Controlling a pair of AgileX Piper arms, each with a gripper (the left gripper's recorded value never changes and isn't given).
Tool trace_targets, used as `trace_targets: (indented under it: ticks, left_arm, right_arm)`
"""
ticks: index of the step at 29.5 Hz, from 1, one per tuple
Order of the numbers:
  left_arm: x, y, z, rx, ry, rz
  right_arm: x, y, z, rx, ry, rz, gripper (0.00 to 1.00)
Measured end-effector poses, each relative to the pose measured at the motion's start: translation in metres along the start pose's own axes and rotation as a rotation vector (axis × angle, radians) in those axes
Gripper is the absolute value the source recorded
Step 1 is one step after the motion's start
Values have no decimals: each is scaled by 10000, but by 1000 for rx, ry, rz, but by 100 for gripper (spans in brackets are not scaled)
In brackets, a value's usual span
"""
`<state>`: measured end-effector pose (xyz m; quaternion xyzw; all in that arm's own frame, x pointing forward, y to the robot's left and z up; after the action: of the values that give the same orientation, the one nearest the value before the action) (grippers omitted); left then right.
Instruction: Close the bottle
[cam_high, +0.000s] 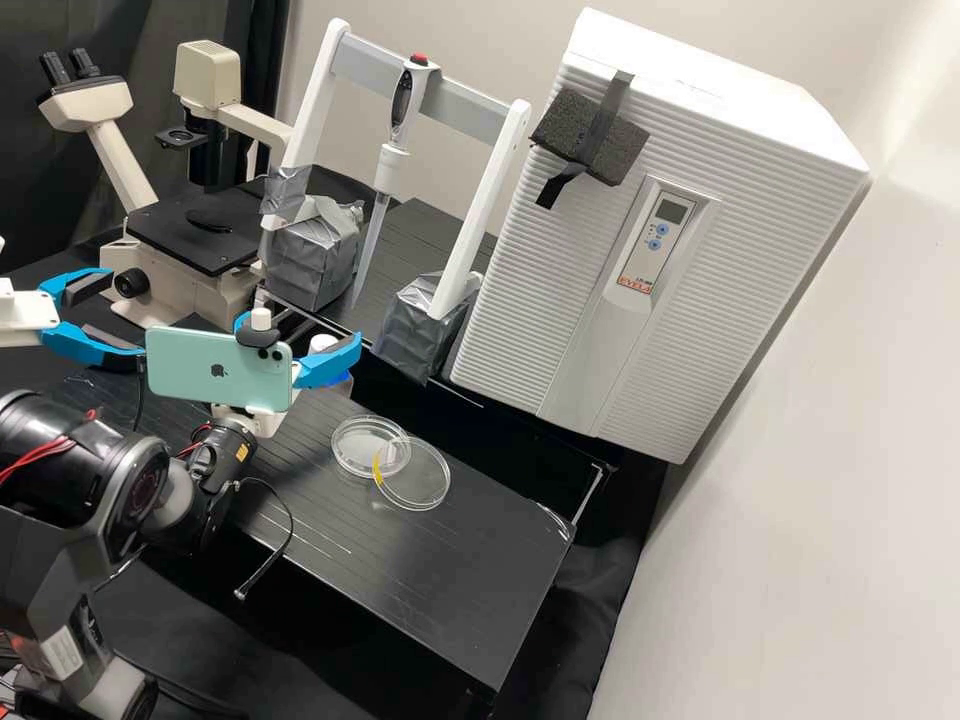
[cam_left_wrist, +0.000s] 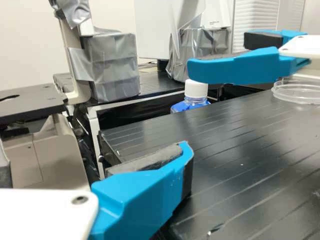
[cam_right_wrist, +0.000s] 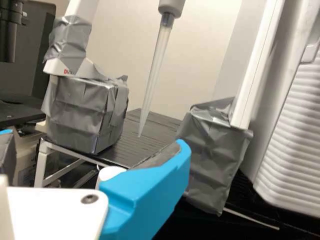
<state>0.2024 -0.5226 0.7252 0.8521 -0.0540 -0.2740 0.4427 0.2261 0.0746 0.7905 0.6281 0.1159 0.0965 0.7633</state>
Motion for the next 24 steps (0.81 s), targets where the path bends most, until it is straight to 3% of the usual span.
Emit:
trace_targets:
  ticks: [7, 10, 13, 18, 24]
  left_arm:
    - [5, 2, 52, 44, -16, 18]
    - [7, 10, 93, 72, -26, 38]
    - [10, 27, 121, 81, -27, 73]
    - [-16, 52, 143, 75, -28, 128]
    - [-76, 62, 142, 79, -47, 132]
  right_arm:
    - [-47, 34, 21, -1, -10, 12, 100]
    - [-47, 31, 14, -4, -3, 8, 100]
    - [-47, 27, 8, -8, 4, 3, 100]
    - [-47, 27, 8, -8, 4, 3, 100]
    - [-47, 27, 8, -8, 4, 3, 100]
